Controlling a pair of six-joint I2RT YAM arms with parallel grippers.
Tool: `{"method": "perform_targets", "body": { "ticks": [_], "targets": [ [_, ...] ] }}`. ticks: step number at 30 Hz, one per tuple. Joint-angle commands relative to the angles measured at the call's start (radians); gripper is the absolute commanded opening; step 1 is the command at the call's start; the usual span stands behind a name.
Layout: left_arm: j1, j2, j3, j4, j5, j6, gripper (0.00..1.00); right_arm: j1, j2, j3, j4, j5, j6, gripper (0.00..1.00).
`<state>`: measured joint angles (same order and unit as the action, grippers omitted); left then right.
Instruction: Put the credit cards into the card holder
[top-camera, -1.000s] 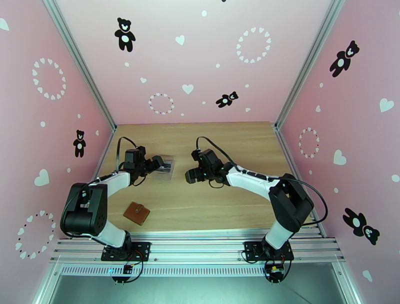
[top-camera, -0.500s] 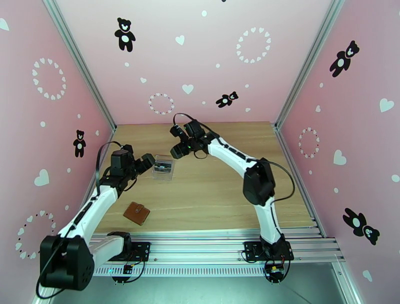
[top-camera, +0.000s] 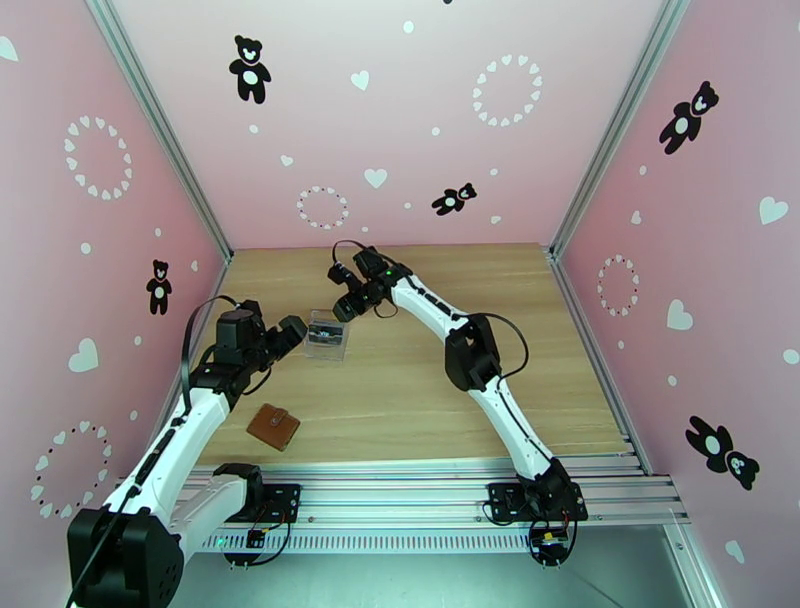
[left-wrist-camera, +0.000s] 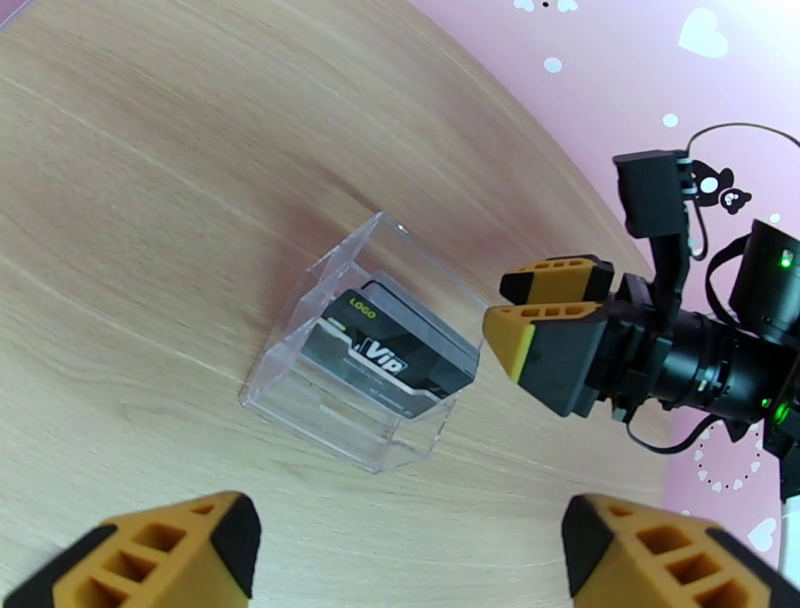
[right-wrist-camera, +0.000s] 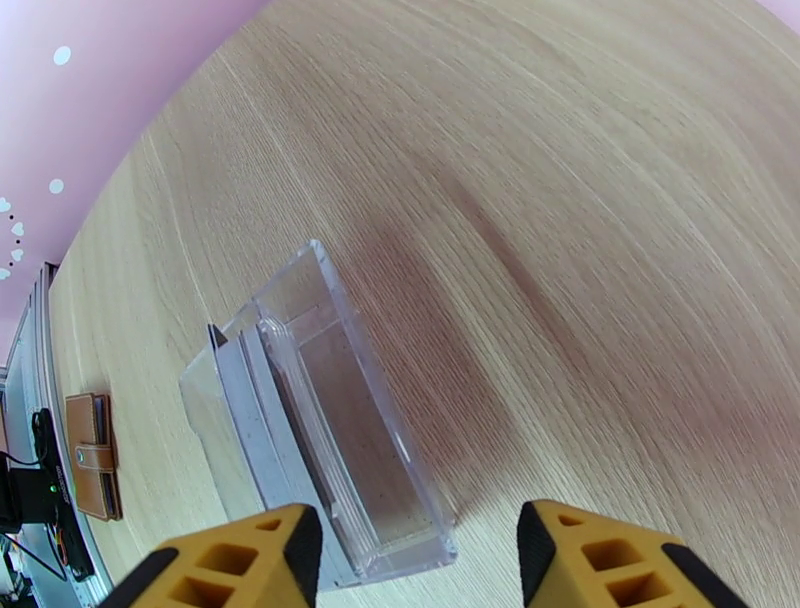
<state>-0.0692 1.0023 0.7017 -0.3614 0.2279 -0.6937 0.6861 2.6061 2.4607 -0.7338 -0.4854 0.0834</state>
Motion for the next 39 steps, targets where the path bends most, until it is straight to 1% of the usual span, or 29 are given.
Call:
{"method": "perform_targets", "body": {
  "ticks": [1,7,10,18,21,23,25,30,35,37,39],
  "targets": [
    [-0.009,-0.014,-0.016,-0.028,0.013,-0.006,0.85,0.000,0.050,0.057,-0.025,-0.019,0.027,0.55],
    [-0.009,-0.013,-0.018,-0.031,0.008,-0.001,0.85,0.000,0.069,0.069,-0.023,-0.012,0.035,0.44],
    [-0.011,-0.018,-0.017,-0.037,0.003,0.002,0.85,0.001,0.074,0.069,-0.024,-0.014,0.033,0.41],
    [-0.014,-0.020,-0.013,-0.047,-0.007,0.002,0.85,0.008,0.074,0.069,-0.054,-0.014,-0.003,0.28],
    [-0.015,-0.025,-0.010,-0.052,-0.009,0.002,0.84,0.014,0.072,0.069,-0.072,-0.002,-0.022,0.26],
    [-0.016,-0.025,-0.001,-0.067,-0.007,0.000,0.85,0.020,0.071,0.069,-0.091,0.020,-0.042,0.26],
    [-0.020,-0.033,0.010,-0.080,-0.003,-0.004,0.84,0.026,0.067,0.069,-0.106,0.033,-0.054,0.23],
    [-0.024,-0.070,0.051,-0.133,-0.006,-0.007,0.84,0.037,0.047,0.066,-0.121,0.042,-0.062,0.13],
    [-0.025,-0.104,0.076,-0.187,-0.015,0.004,0.84,0.038,0.028,0.060,-0.132,0.031,-0.037,0.02],
    [-0.024,-0.109,0.083,-0.208,-0.015,0.002,0.84,0.038,0.011,0.045,-0.135,0.036,-0.019,0.00],
    [-0.024,-0.114,0.088,-0.228,-0.014,0.002,0.84,0.038,-0.024,0.000,-0.116,0.042,0.000,0.00]
  ]
}}
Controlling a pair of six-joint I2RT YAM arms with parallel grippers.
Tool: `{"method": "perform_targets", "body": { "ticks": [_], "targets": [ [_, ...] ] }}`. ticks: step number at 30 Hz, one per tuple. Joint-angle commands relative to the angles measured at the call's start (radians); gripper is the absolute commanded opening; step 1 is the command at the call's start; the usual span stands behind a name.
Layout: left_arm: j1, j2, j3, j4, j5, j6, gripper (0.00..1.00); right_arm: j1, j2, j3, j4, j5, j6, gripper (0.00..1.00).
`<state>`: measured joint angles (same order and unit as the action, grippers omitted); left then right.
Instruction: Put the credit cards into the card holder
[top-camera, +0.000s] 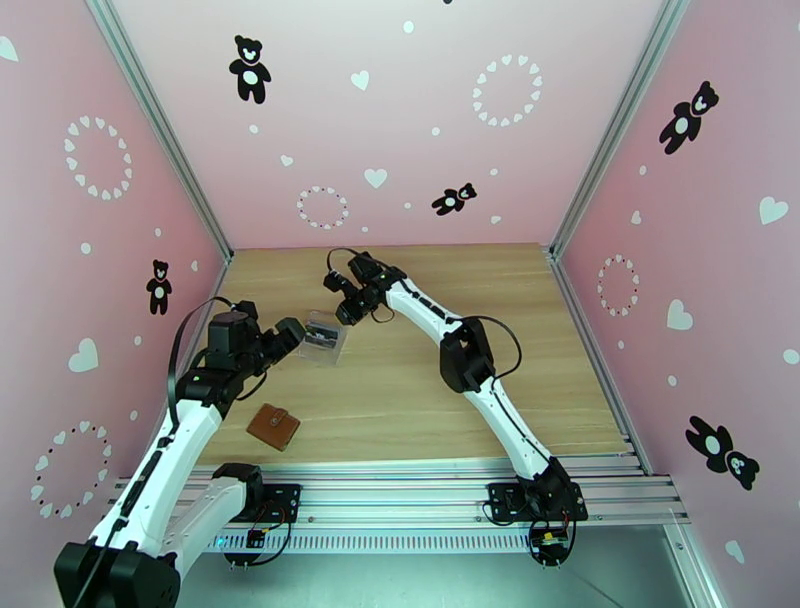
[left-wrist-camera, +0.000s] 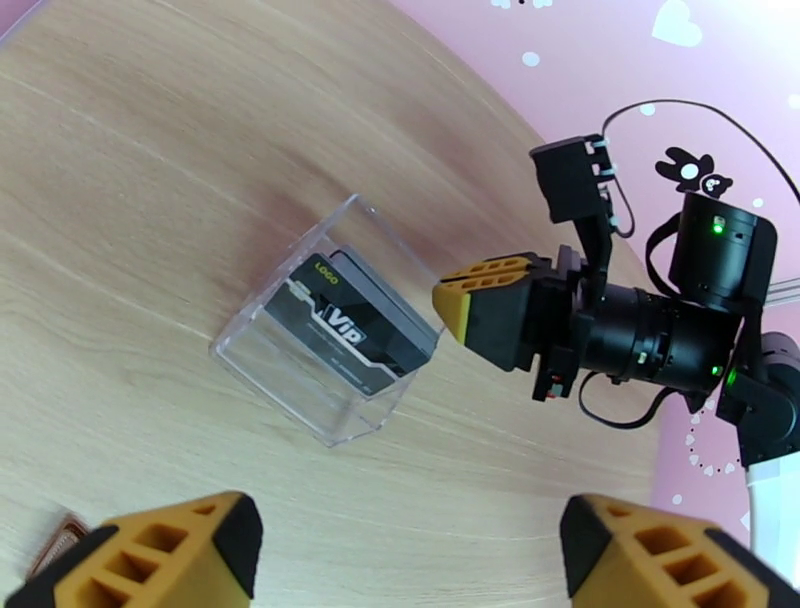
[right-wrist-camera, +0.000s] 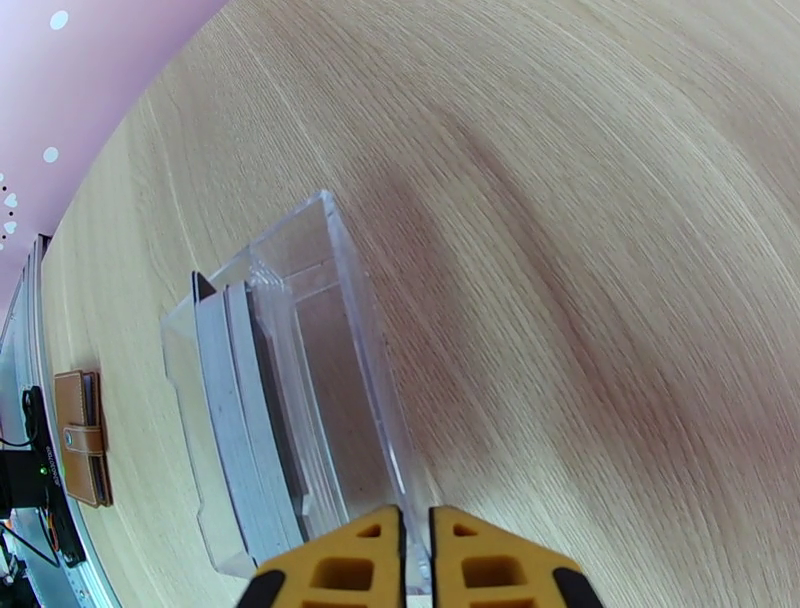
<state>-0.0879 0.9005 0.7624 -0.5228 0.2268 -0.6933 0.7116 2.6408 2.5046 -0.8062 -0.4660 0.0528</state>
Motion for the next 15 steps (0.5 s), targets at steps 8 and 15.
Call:
{"method": "perform_targets", "body": {
  "ticks": [8,15],
  "targets": [
    [-0.009,-0.045,0.012,-0.086,-0.031,0.002,0.84,0.012,-0.247,-0.324,0.088,0.076,0.114,0.00],
    [-0.010,-0.057,-0.002,-0.080,-0.020,-0.006,0.84,0.010,-0.485,-0.693,0.243,0.180,0.178,0.00]
  ]
}}
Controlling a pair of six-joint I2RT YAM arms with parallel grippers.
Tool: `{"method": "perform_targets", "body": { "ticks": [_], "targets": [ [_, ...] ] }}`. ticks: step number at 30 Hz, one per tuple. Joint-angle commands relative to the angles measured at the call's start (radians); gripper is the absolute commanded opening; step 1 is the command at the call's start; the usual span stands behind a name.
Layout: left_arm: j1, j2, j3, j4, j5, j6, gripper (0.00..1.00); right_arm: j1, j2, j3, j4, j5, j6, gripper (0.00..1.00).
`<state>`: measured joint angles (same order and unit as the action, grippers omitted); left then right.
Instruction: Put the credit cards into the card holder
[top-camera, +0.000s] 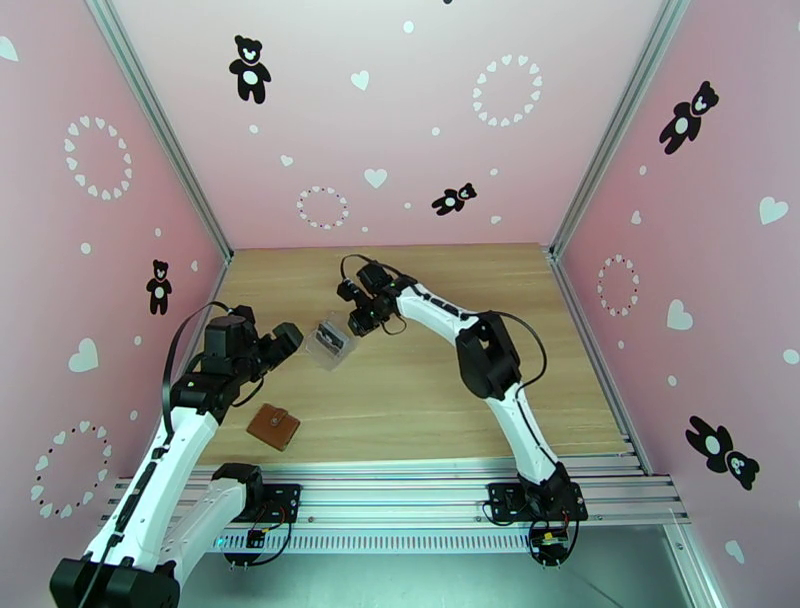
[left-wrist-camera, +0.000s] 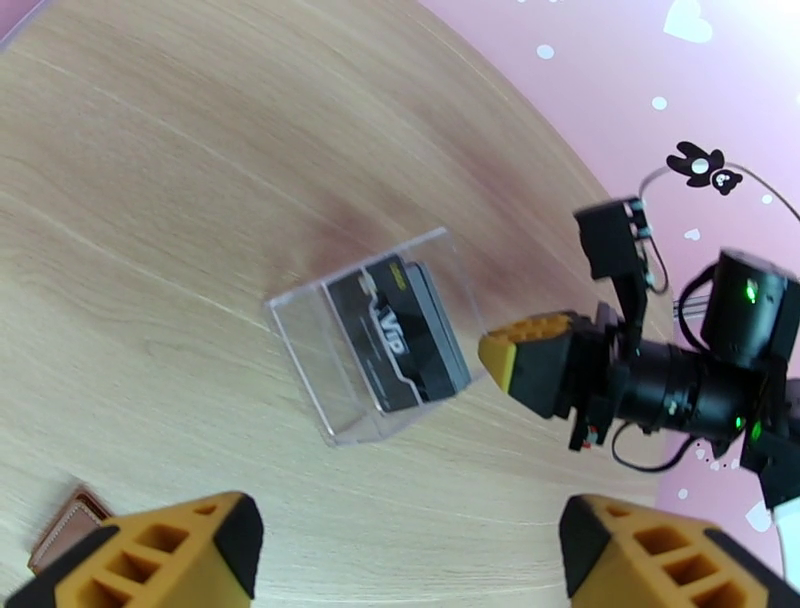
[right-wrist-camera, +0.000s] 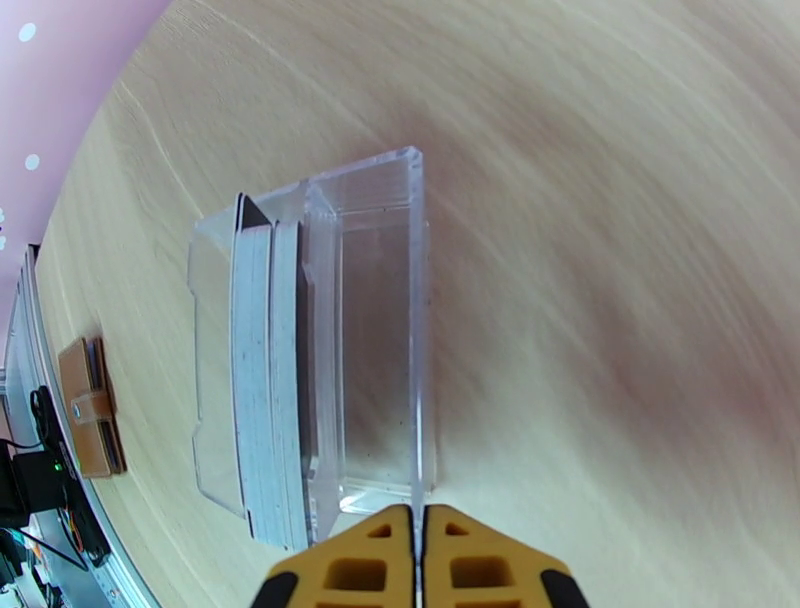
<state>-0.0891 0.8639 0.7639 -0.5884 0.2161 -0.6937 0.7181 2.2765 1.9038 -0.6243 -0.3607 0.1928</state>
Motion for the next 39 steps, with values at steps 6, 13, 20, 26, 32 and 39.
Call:
{"method": "perform_targets", "body": {
  "ticks": [6,13,20,26,32,39],
  "targets": [
    [-0.009,-0.037,-0.003,-0.019,-0.001,0.002,0.84,-0.072,-0.381,-0.446,0.185,0.094,0.100,0.00],
    [-0.010,-0.048,-0.027,0.012,0.020,0.003,0.84,-0.307,-0.634,-0.745,0.202,0.088,0.121,0.00],
    [-0.009,-0.043,-0.047,0.034,0.025,0.016,0.84,-0.604,-0.732,-0.864,0.158,0.068,0.059,0.00],
    [-0.009,-0.036,-0.058,0.051,0.030,0.023,0.84,-0.756,-0.746,-0.867,0.127,0.029,-0.007,0.00],
    [-0.009,-0.031,-0.073,0.061,0.014,0.025,0.84,-0.843,-0.682,-0.828,0.130,-0.028,-0.025,0.00],
    [-0.009,-0.035,-0.080,0.069,0.020,0.028,0.84,-0.844,-0.655,-0.832,0.170,-0.032,-0.013,0.00]
  ]
}}
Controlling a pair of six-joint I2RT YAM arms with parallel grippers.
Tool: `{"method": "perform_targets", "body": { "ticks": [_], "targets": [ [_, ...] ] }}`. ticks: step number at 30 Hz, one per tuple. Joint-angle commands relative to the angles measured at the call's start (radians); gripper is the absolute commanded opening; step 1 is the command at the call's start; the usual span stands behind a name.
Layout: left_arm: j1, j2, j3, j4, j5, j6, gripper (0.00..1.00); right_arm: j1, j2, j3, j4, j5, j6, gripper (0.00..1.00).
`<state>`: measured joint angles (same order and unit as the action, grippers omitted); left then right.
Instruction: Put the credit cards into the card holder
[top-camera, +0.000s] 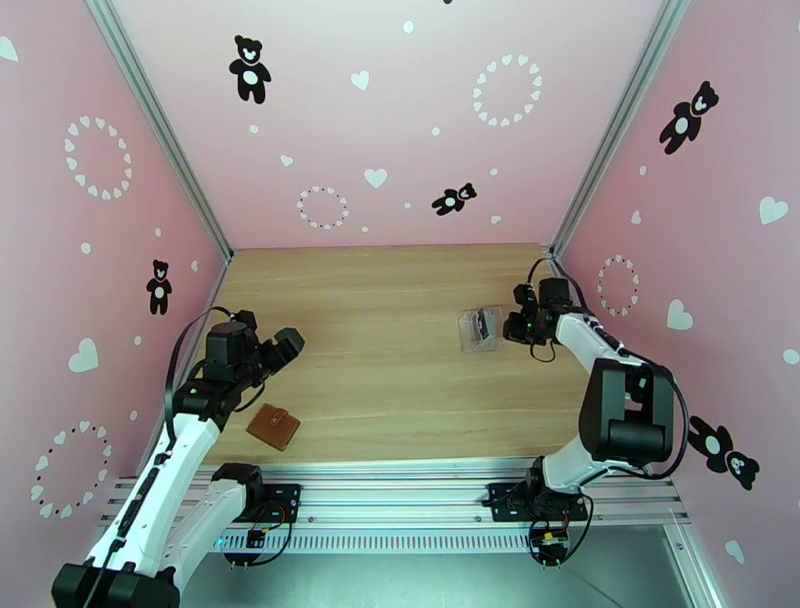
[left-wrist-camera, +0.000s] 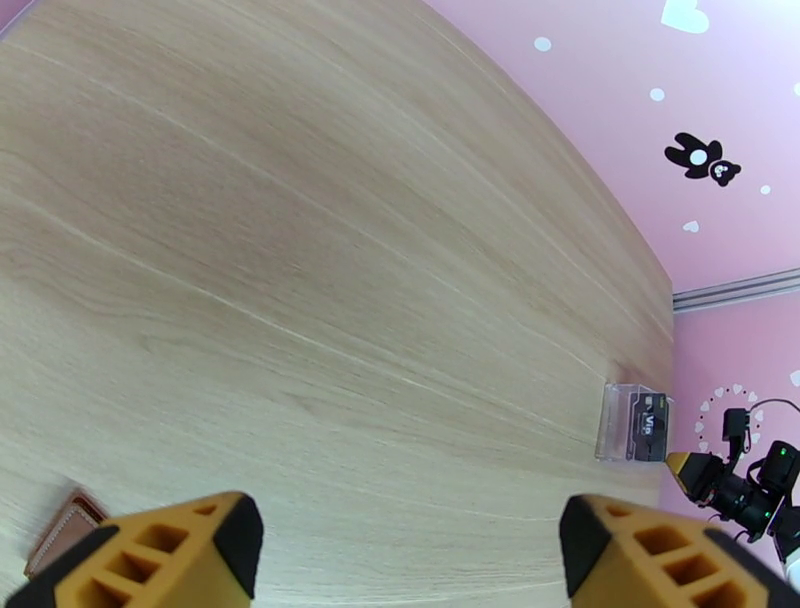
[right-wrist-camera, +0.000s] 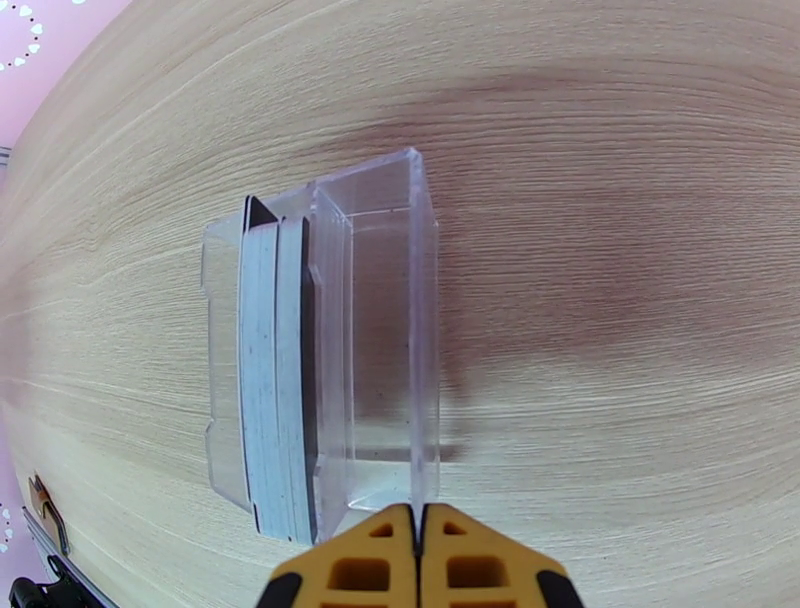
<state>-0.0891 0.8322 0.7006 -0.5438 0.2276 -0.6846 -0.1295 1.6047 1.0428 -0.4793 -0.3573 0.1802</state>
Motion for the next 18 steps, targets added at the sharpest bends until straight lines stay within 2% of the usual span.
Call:
{"method": "perform_targets", "body": {
  "ticks": [1,5,8,12,16,18],
  "targets": [
    [-0.010,-0.010,-0.019,0.028,0.009,0.021,0.84,0.003,0.020,0.029,0.028,-0.037,0.003,0.00],
    [-0.010,-0.037,-0.030,0.026,-0.015,0.023,0.85,0.003,0.025,0.027,0.034,-0.037,0.005,0.00],
    [-0.011,-0.033,-0.023,0.009,-0.035,0.022,0.85,0.002,0.027,0.031,0.038,-0.037,0.011,0.07],
    [-0.010,-0.025,-0.018,-0.007,-0.054,0.021,0.85,0.003,0.017,0.028,0.036,-0.018,0.022,0.18],
    [-0.011,-0.039,-0.018,-0.030,-0.097,0.007,0.86,0.002,-0.011,0.032,0.008,0.032,0.036,0.37],
    [-0.011,-0.042,-0.014,-0.055,-0.140,-0.005,0.86,0.001,-0.040,0.033,-0.003,0.046,0.045,0.43]
  ]
}}
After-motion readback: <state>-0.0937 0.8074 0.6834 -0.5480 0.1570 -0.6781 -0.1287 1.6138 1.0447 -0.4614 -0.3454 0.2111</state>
